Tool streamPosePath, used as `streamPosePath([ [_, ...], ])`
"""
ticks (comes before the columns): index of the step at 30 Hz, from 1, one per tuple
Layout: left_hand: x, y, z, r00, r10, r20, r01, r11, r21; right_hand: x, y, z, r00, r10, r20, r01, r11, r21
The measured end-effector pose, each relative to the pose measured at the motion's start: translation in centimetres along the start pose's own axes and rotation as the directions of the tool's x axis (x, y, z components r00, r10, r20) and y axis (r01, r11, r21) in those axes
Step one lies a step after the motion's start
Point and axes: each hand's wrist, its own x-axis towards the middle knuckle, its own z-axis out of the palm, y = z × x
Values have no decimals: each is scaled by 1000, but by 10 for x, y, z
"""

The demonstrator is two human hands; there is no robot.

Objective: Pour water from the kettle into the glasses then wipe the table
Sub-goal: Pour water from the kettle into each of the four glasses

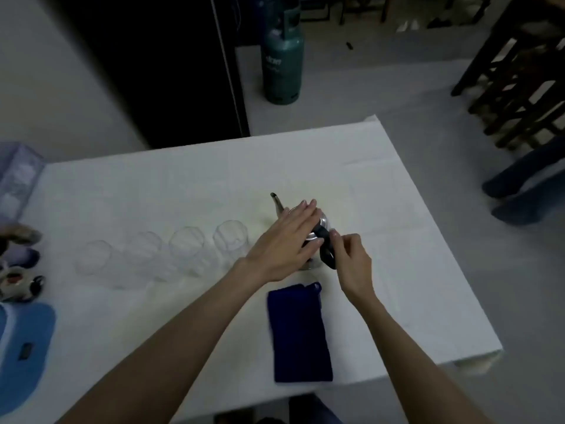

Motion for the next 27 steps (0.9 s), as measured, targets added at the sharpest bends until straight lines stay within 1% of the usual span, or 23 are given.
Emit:
streamPosePath([
  [2, 11, -2, 2, 1000, 14, -10, -13, 996, 91, 7, 2, 2, 998, 55, 0, -55, 998, 37],
  [4, 16, -4, 5, 1000, -20, 6, 19, 992, 128, 10, 10, 6, 997, 72, 29, -74, 996, 57],
  [8, 13, -13, 14, 1000, -4, -2, 4, 992, 123, 17, 18, 9, 993, 29, 117, -43, 993, 114],
  [12, 11, -18, 19, 1000, 13, 7, -13, 997, 82, 22, 16, 9, 983, 92, 159, -132, 957, 259],
  [15, 12, -18, 21, 1000, 0, -1, 0, 999, 53, 23, 12, 15, 981, 155, 119, -189, 909, 373],
  [17, 12, -16, 22, 1000, -19, -5, 19, 999, 32, 21, 10, 20, 980, 180, 86, -199, 877, 436],
  [22, 15, -9, 22, 999, -39, -3, 39, 999, -15, 26, 14, 17, 980, 198, -2, -172, 857, 486],
  [27, 15, 8, 23, 1000, -13, -16, 12, 1000, -10, 24, 16, 3, 981, 192, -3, -163, 842, 514],
])
